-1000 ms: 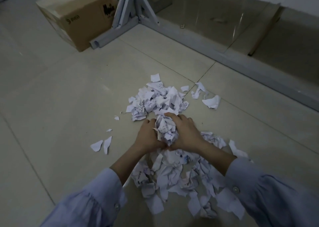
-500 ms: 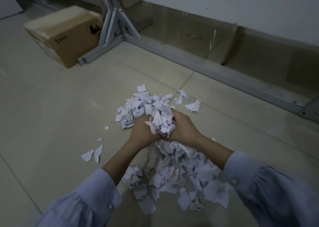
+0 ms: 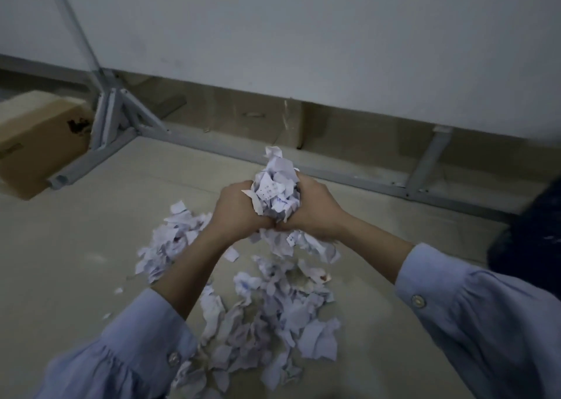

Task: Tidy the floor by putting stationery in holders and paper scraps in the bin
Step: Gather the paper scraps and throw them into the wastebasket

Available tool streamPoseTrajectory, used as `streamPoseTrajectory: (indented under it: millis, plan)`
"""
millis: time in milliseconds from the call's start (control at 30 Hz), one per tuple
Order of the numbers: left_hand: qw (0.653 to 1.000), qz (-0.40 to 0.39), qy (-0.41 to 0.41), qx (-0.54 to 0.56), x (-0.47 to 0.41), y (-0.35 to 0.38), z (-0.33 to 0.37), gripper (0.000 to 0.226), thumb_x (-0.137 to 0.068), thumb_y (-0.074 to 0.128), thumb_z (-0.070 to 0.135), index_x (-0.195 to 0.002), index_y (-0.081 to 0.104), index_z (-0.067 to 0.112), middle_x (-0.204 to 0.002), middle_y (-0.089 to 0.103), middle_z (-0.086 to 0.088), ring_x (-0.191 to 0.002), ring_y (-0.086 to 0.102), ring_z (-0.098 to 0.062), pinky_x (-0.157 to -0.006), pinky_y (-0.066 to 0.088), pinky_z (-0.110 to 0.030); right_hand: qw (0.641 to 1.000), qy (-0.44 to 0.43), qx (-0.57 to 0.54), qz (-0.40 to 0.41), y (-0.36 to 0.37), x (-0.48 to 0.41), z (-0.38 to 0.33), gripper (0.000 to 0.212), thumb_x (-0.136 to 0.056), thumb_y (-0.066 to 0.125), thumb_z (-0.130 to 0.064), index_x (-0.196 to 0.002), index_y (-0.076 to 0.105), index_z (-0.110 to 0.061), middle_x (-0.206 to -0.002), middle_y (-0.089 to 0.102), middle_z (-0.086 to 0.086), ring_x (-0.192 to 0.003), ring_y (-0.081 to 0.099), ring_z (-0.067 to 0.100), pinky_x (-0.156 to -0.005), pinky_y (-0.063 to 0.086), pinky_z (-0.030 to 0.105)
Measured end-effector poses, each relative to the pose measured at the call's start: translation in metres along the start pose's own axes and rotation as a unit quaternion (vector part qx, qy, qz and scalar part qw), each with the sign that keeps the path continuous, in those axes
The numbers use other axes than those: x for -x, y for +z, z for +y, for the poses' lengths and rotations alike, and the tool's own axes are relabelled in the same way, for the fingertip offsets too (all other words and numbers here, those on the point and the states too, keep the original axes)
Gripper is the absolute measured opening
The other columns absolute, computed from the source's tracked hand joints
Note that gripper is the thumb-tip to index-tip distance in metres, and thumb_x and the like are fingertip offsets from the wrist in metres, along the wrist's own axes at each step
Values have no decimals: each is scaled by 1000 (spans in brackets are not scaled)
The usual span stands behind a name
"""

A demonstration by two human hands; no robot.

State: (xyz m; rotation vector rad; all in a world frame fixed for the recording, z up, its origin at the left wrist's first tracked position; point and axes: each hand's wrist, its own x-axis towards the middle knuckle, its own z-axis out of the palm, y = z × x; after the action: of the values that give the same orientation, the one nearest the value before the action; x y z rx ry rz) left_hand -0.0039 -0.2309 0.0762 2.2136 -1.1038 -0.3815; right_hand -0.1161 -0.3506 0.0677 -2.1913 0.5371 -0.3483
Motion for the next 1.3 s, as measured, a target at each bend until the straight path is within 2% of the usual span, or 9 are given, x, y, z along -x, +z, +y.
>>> streamPoseTrajectory:
  millis: [233, 467, 600, 800, 900, 1000, 1067, 1167, 1300]
  plan:
    - [993, -59, 96, -25, -25, 29, 106, 45, -53, 75, 28, -87, 67, -1, -86, 69, -17, -84, 66, -30, -72, 51, -36, 992, 40, -28, 113, -91, 44, 19, 76, -51, 85, -9, -120, 56, -24, -105, 68, -4, -95, 65, 15, -78, 54, 27]
    - [982, -81, 167, 37, -33, 75, 207, 45, -40, 69, 26, -77, 63, 1, -81, 65, -13, -70, 55, -18, -65, 52, -34, 980, 77, -7, 185, -188, 101, 45, 69, -52, 84, -8, -114, 60, -25, -101, 68, -7, -89, 64, 8, -63, 48, 12]
    - [971, -105, 214, 24, -36, 92, 274, 27, -42, 66, 30, -63, 51, 22, -67, 56, 1, -64, 54, -15, -48, 40, -9, 972, 79, 45, 217, -250, 129, 51, 67, -50, 86, -14, -111, 60, -26, -95, 65, -14, -85, 62, 2, -58, 45, 4]
    - [950, -49, 308, -7, -42, 138, 384, 42, -49, 68, 32, -78, 65, 2, -77, 63, -10, -72, 60, -19, -55, 41, -14, 950, 60, 113, 286, -350, 184, 63, 76, -54, 86, -11, -123, 56, -20, -106, 64, -6, -95, 60, 10, -63, 41, 1]
    - [943, -46, 330, 26, -39, 167, 427, 46, -46, 66, 27, -82, 65, -3, -85, 66, -18, -83, 64, -29, -67, 52, -34, 931, 70, 152, 323, -385, 208, 80, 72, -57, 84, -11, -123, 56, -18, -101, 61, -5, -92, 58, 11, -60, 38, 0]
    - [940, -55, 334, 41, -36, 200, 453, 46, -50, 68, 30, -85, 65, 0, -84, 65, -12, -84, 63, -24, -66, 45, -26, 923, 78, 144, 349, -404, 228, 106, 69, -59, 83, -8, -123, 57, -17, -99, 62, -4, -90, 58, 9, -62, 38, -4]
    - [936, -61, 346, 25, -32, 227, 462, 47, -54, 65, 33, -86, 66, -1, -87, 67, -17, -84, 63, -26, -70, 47, -31, 920, 99, 140, 352, -408, 239, 127, 67, -62, 81, -10, -125, 57, -16, -107, 65, -1, -96, 60, 12, -74, 45, 4]
    - [929, -93, 357, -10, -30, 270, 466, 21, -76, 70, 21, -80, 64, 0, -86, 67, -21, -76, 56, -22, -63, 39, -30, 915, 142, 161, 341, -408, 250, 165, 79, -63, 79, -21, -135, 49, -16, -119, 64, 9, -109, 59, 24, -93, 50, 34]
    - [912, -113, 383, -97, -36, 301, 462, 38, -79, 67, 18, -57, 36, 19, -60, 41, 2, -71, 45, -18, -55, 22, -25, 921, 188, 167, 297, -404, 256, 196, 69, -71, 76, -24, -133, 47, -16, -120, 62, 9, -110, 58, 26, -93, 48, 32]
